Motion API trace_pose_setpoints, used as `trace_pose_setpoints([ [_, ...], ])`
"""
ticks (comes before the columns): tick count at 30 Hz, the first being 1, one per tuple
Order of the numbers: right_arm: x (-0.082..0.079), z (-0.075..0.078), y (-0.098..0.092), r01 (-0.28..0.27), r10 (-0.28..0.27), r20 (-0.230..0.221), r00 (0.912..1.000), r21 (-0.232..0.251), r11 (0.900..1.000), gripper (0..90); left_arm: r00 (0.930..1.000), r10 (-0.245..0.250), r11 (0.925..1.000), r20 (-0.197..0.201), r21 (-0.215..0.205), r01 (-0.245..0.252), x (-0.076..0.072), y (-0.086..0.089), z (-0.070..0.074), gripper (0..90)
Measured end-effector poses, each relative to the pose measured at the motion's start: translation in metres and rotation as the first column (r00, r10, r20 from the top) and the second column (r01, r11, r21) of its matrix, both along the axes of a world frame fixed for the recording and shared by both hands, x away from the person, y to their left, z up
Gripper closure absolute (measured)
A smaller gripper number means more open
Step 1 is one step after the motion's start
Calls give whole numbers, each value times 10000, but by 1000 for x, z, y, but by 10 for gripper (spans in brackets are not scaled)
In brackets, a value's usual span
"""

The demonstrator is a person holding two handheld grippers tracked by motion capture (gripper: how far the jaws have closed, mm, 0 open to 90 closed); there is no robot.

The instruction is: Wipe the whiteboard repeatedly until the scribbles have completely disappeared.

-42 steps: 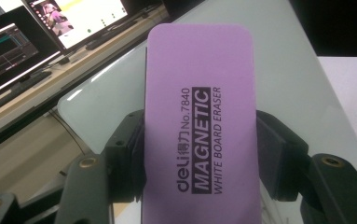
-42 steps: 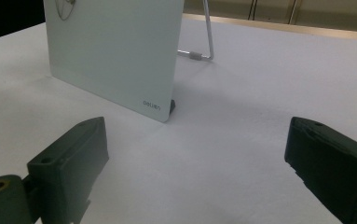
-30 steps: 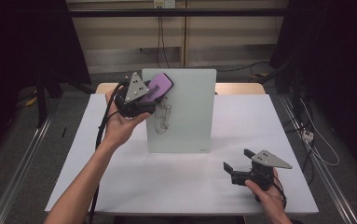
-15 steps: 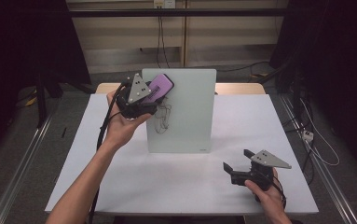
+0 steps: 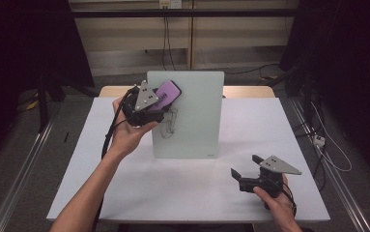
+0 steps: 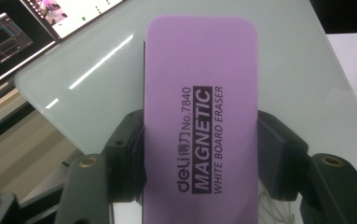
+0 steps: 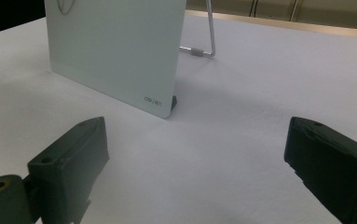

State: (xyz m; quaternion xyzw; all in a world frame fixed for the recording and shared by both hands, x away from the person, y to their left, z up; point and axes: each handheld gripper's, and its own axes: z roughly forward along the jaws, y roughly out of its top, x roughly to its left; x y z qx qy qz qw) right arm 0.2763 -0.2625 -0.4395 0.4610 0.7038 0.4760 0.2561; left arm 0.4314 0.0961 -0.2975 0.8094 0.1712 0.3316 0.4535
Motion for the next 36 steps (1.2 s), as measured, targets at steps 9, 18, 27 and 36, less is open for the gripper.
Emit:
trace_pose_setpoints([
  [9, 0, 0, 0, -9, 9, -14, 10000, -6, 10000, 60, 9994, -176, 9998, -294, 127, 180, -6, -1, -14, 413],
  [18, 0, 0, 0, -7, 7, -24, 10000, -5, 10000, 60, 9982, -291, 9994, -523, 178, 301, -10, -3, -25, 412],
  [27, 0, 0, -1, 11, -11, -10, 10000, 50, 10000, 60, 9979, -125, 9994, -636, -315, 105, -6, 3, -17, 413],
  [36, 0, 0, 0, 27, -26, -9, 10000, 41, 10000, 61, 9994, 300, 9994, -155, -192, -303, 4, 11, 12, 413],
])
